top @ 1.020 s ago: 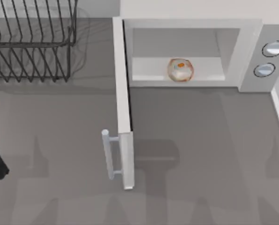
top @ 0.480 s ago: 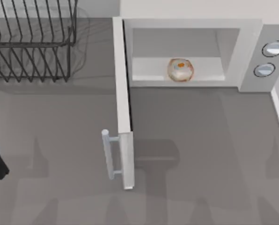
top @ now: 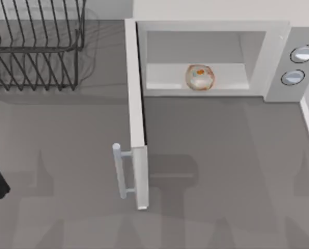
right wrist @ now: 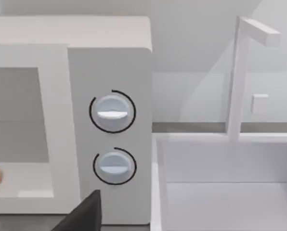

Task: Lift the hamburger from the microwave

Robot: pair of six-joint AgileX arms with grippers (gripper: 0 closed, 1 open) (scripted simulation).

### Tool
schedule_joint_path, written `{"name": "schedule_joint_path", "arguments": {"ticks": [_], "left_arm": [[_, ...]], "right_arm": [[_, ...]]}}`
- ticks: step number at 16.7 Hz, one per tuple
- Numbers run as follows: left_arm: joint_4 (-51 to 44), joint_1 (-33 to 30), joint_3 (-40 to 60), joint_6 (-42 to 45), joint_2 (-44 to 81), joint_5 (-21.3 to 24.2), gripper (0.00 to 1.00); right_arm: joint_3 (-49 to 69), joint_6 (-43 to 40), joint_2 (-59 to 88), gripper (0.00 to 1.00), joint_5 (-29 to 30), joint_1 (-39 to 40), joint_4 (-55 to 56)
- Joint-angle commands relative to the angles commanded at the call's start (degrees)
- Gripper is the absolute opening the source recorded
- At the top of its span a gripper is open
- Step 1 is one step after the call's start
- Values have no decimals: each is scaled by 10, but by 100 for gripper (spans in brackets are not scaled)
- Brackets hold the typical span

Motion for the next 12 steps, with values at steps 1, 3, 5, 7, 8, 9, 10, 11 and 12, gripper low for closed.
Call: {"name": "schedule_joint_path", "arguments": {"ticks": [1, 3, 5, 7, 8, 9, 10, 11, 12], "left_arm": [[0, 0, 0, 0, 0, 0, 100], [0, 0, 0, 0, 0, 0, 100], [0, 0, 0, 0, 0, 0, 100], [0, 0, 0, 0, 0, 0, 100], [0, 0, 0, 0, 0, 0, 100], [0, 0, 0, 0, 0, 0, 100], [0, 0, 0, 0, 0, 0, 100], [0, 0, 0, 0, 0, 0, 100], [0, 0, 0, 0, 0, 0, 100]], "right_arm": [[8, 2, 17, 100, 4, 4, 6], [32, 6, 67, 100, 15, 16, 24], [65, 13, 137, 100, 32, 32, 49], [106, 22, 223, 100, 51, 52, 80], [129, 26, 272, 100, 63, 63, 97], [154, 31, 323, 100, 74, 75, 115], [179, 37, 377, 100, 87, 88, 135], [206, 42, 433, 100, 100, 101, 155], [233, 48, 491, 100, 113, 114, 175]]}}
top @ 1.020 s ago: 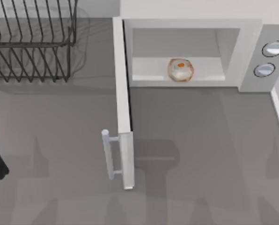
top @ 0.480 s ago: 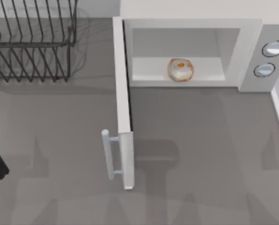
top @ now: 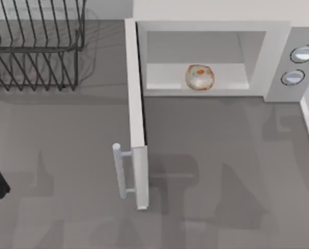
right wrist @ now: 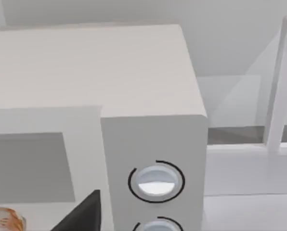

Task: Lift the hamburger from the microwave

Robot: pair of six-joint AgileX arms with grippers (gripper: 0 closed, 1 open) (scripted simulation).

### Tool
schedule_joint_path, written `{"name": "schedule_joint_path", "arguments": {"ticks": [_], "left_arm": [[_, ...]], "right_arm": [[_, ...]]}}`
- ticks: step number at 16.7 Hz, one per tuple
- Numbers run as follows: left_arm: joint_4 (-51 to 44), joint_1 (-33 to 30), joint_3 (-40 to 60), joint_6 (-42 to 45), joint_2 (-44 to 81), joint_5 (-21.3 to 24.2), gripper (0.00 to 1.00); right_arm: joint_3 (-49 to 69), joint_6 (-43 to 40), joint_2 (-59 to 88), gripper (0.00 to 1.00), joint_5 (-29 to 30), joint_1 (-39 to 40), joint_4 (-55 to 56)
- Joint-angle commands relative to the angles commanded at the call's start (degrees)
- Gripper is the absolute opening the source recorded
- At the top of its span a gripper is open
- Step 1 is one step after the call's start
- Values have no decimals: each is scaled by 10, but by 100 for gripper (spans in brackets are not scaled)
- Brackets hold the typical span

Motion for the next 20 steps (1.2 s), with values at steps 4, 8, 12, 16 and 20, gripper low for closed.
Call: {"name": "schedule_joint_path", "arguments": {"ticks": [4, 8, 12, 16, 20], "left_arm": [[0, 0, 0, 0, 0, 0, 100], [0, 0, 0, 0, 0, 0, 100], [0, 0, 0, 0, 0, 0, 100], [0, 0, 0, 0, 0, 0, 100], [0, 0, 0, 0, 0, 0, 100]], "right_arm": [[115, 23, 241, 100, 56, 56, 86], [228, 47, 480, 100, 110, 112, 172], [329, 67, 692, 100, 159, 161, 247], [406, 83, 853, 100, 196, 198, 305], [445, 91, 936, 100, 215, 218, 334]]}}
